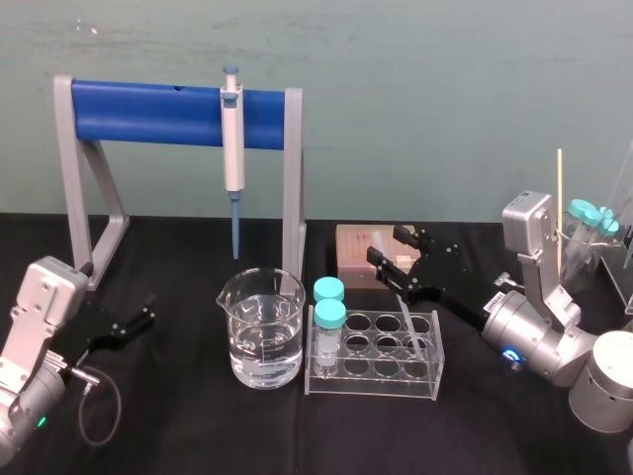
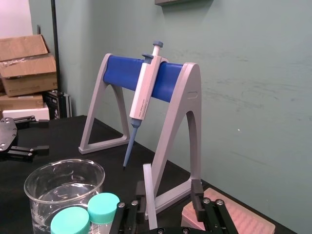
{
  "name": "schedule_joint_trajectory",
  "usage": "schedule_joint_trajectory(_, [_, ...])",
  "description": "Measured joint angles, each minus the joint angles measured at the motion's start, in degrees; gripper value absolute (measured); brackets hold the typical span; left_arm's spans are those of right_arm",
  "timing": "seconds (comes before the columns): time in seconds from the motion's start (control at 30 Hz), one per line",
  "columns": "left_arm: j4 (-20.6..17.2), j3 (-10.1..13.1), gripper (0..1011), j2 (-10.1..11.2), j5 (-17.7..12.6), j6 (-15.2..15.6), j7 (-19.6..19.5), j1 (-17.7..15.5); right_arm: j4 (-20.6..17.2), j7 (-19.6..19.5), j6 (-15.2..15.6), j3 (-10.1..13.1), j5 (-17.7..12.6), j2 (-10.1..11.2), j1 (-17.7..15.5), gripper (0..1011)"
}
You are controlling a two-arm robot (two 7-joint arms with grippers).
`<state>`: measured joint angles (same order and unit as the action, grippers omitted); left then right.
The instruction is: Pick up the stirring rod with one hand, then place it down.
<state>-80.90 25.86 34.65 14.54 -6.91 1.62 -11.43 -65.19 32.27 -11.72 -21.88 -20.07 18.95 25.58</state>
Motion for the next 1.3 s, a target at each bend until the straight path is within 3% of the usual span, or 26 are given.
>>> schedule_joint_trajectory(0.5, [0.0, 0.0, 1000, 0.0, 0.0, 0.0, 0.0, 0.0, 0.0, 0.0, 0.0, 0.0, 0.0, 0.0, 0.0, 986])
schedule_joint_trajectory(0.83, [0.0, 0.0, 1000, 0.0, 0.0, 0.0, 0.0, 0.0, -0.8, -1.1, -0.3, 0.0, 0.7, 0.1, -0.3, 1000])
schedule_joint_trajectory(1.03, [0.0, 0.0, 1000, 0.0, 0.0, 0.0, 0.0, 0.0, -6.9, -6.7, -4.6, 1.4, 5.2, 0.4, -3.5, 1000])
schedule_joint_trajectory(1.3, [0.0, 0.0, 1000, 0.0, 0.0, 0.0, 0.0, 0.0, -13.9, -12.5, -7.2, 4.5, 8.8, 0.7, -8.4, 1000])
